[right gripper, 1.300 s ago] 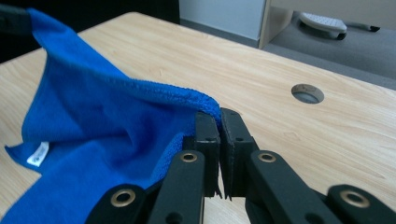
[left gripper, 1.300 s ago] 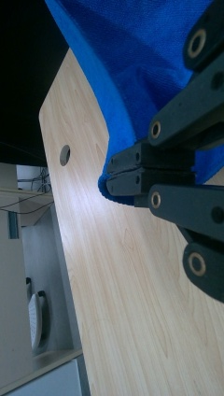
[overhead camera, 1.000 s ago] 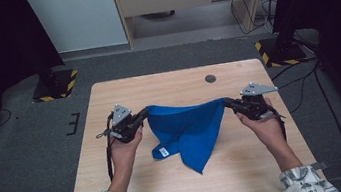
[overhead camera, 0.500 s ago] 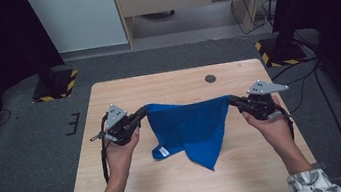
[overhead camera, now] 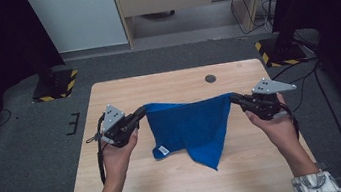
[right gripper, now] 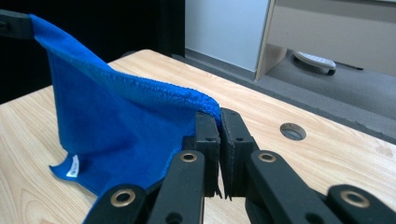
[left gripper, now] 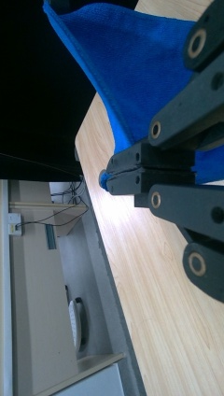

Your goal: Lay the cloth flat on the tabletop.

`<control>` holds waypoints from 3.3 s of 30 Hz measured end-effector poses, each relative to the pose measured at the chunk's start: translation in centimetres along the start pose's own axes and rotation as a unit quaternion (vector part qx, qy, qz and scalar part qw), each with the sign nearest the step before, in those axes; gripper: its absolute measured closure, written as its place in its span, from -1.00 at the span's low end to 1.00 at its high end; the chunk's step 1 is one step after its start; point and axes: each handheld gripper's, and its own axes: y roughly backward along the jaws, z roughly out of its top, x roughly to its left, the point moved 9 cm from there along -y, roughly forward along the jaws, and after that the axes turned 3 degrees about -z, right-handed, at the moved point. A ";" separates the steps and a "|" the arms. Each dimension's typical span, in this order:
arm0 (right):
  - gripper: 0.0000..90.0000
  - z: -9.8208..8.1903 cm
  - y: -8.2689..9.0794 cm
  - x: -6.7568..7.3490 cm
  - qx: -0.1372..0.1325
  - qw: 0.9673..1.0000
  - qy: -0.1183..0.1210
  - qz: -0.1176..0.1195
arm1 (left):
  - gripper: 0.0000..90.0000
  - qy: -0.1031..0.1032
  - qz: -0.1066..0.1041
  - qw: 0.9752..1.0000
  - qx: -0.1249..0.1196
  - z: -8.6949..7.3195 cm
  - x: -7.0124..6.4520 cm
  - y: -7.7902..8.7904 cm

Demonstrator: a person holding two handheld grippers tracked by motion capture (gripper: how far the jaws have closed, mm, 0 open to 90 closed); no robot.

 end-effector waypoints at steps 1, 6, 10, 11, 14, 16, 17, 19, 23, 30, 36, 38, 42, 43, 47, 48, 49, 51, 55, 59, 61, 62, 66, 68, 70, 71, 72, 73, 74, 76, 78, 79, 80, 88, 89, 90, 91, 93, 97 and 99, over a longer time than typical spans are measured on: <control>0.93 0.1 0.1 0.1 -0.001 1.000 0.001 0.001 | 0.98 -0.001 -0.003 1.000 -0.003 0.2 -0.2 0.1; 0.93 0.7 0.8 0.3 -0.010 1.000 0.007 0.002 | 0.98 -0.013 -0.004 1.000 -0.005 0.7 -0.9 0.6; 0.93 0.9 1.4 0.3 -0.017 1.000 0.008 0.002 | 0.98 -0.015 -0.008 1.000 -0.008 0.9 -1.4 1.1; 0.93 0.9 1.5 0.4 -0.018 1.000 0.006 0.002 | 0.98 -0.015 -0.009 1.000 -0.008 1.0 -1.4 1.1; 0.93 0.9 1.9 0.6 -0.019 1.000 0.009 0.005 | 0.98 -0.021 -0.010 1.000 -0.006 1.1 -1.8 1.3; 0.93 0.8 2.1 0.7 -0.018 1.000 0.013 0.005 | 0.99 -0.022 -0.009 1.000 -0.009 1.2 -1.9 1.7; 0.93 0.8 2.3 0.7 -0.019 1.000 0.015 0.005 | 0.99 -0.024 -0.007 1.000 -0.012 1.4 -2.0 1.9; 0.93 0.9 2.6 0.8 -0.021 1.000 0.016 0.004 | 0.99 -0.023 -0.004 1.000 -0.018 1.6 -2.1 2.3; 0.93 1.4 3.8 1.5 -0.031 0.999 0.020 0.011 | 0.99 -0.025 -0.006 0.999 -0.024 2.0 -2.7 3.4; 0.93 2.9 7.7 3.4 -0.057 0.997 0.035 0.023 | 0.99 -0.042 -0.018 0.998 -0.030 3.3 -5.6 7.1; 0.93 4.2 10.2 4.7 -0.073 0.995 0.054 0.031 | 0.99 -0.045 -0.022 0.998 -0.029 4.3 -7.0 8.5; 0.93 4.3 10.4 4.7 -0.065 0.996 0.062 0.030 | 0.99 -0.042 -0.024 0.999 -0.024 4.4 -7.0 8.2; 0.93 2.8 7.7 3.8 -0.027 0.997 0.062 0.028 | 0.99 -0.035 -0.017 0.999 0.010 2.9 -5.4 5.5; 0.93 2.4 7.1 3.6 -0.018 0.998 0.062 0.028 | 0.99 -0.030 -0.014 0.999 0.020 2.2 -4.8 4.5; 0.93 -0.4 2.8 2.4 0.030 0.998 0.049 0.030 | 0.99 -0.022 -0.005 0.998 0.055 -0.5 -2.6 0.7; 0.93 -1.1 1.8 2.0 0.041 0.998 0.049 0.028 | 0.99 -0.018 0.001 0.998 0.062 -1.1 -2.1 0.0; 0.93 -1.8 0.8 1.7 0.051 0.997 0.048 0.028 | 0.99 -0.013 0.004 0.997 0.070 -1.7 -1.7 -0.7; 0.93 -2.8 -0.8 1.1 0.066 0.997 0.042 0.024 | 0.99 -0.010 0.006 0.997 0.075 -2.1 -1.4 -1.1; 0.93 -4.5 -3.7 0.4 0.088 0.995 0.031 0.029 | 0.99 0.015 0.015 0.996 0.092 -4.1 0.2 -3.0; 0.93 -5.4 -5.4 0.1 0.105 0.993 0.028 0.034 | 0.99 0.021 0.027 0.995 0.098 -4.9 1.3 -3.8; 0.93 -5.8 -6.0 -0.2 0.114 0.993 0.027 0.031 | 0.99 0.028 0.030 0.994 0.098 -5.3 1.8 -4.1; 0.93 -5.9 -6.3 -0.4 0.115 0.993 0.027 0.029 | 0.99 0.030 0.031 0.994 0.099 -5.4 2.0 -4.2; 0.93 -6.0 -7.1 -1.1 0.118 0.992 0.022 0.023 | 0.99 0.036 0.038 0.993 0.101 -5.8 2.8 -4.6; 0.93 -6.1 -7.5 -1.3 0.119 0.992 0.024 0.021 | 0.99 0.039 0.042 0.993 0.102 -6.0 3.2 -4.8; 0.93 -6.2 -7.9 -1.6 0.121 0.992 0.026 0.018 | 0.99 0.046 0.042 0.993 0.102 -6.2 3.5 -5.1; 0.93 -6.2 -7.9 -1.6 0.121 0.992 0.026 0.018 | 0.99 0.046 0.042 0.993 0.102 -6.2 3.5 -5.1; 0.93 -6.3 -8.4 -2.0 0.121 0.992 0.019 0.016 | 0.99 0.045 0.042 0.993 0.100 -6.4 3.7 -5.4; 0.93 -6.4 -8.5 -2.1 0.123 0.992 0.017 0.016 | 0.99 0.047 0.042 0.993 0.101 -6.4 3.8 -5.5; 0.93 -6.5 -8.7 -2.2 0.122 0.992 0.015 0.015 | 0.99 0.047 0.043 0.993 0.101 -6.5 3.9 -5.6; 0.93 -6.7 -9.1 -2.5 0.123 0.992 0.013 0.012 | 0.99 0.052 0.044 0.992 0.102 -6.6 4.1 -6.0; 0.93 -6.8 -9.3 -2.7 0.122 0.993 0.009 0.007 | 0.99 0.054 0.042 0.993 0.099 -6.5 4.2 -6.2; 0.93 -6.8 -9.4 -2.9 0.120 0.993 0.008 0.006 | 0.99 0.054 0.042 0.993 0.099 -6.5 4.2 -6.2; 0.93 -6.8 -9.5 -3.0 0.120 0.993 0.007 0.004 | 0.99 0.057 0.042 0.993 0.098 -6.4 4.4 -6.4; 0.93 -6.7 -10.3 -3.8 0.117 0.993 -0.003 -0.005 | 0.99 0.062 0.052 0.991 0.102 -6.3 5.3 -7.1; 0.93 -6.7 -10.4 -3.9 0.120 0.993 -0.003 -0.005 | 0.99 0.062 0.053 0.991 0.102 -6.3 5.4 -7.1; 0.93 -6.7 -10.5 -3.9 0.121 0.993 -0.004 -0.006 | 0.99 0.063 0.053 0.991 0.103 -6.3 5.4 -7.2; 0.93 -6.7 -10.7 -3.9 0.122 0.993 -0.002 -0.007 | 0.99 0.062 0.054 0.991 0.103 -6.3 5.5 -7.3; 0.93 -6.6 -10.8 -4.0 0.122 0.992 -0.003 -0.008 | 0.99 0.064 0.054 0.991 0.101 -6.1 5.5 -7.3; 0.93 -6.0 -10.8 -4.2 0.117 0.993 -0.004 -0.010 | 0.99 0.066 0.051 0.992 0.097 -5.9 5.4 -7.0; 0.93 -5.8 -10.9 -4.3 0.114 0.993 -0.008 -0.010 | 0.99 0.065 0.052 0.992 0.098 -5.9 5.5 -7.1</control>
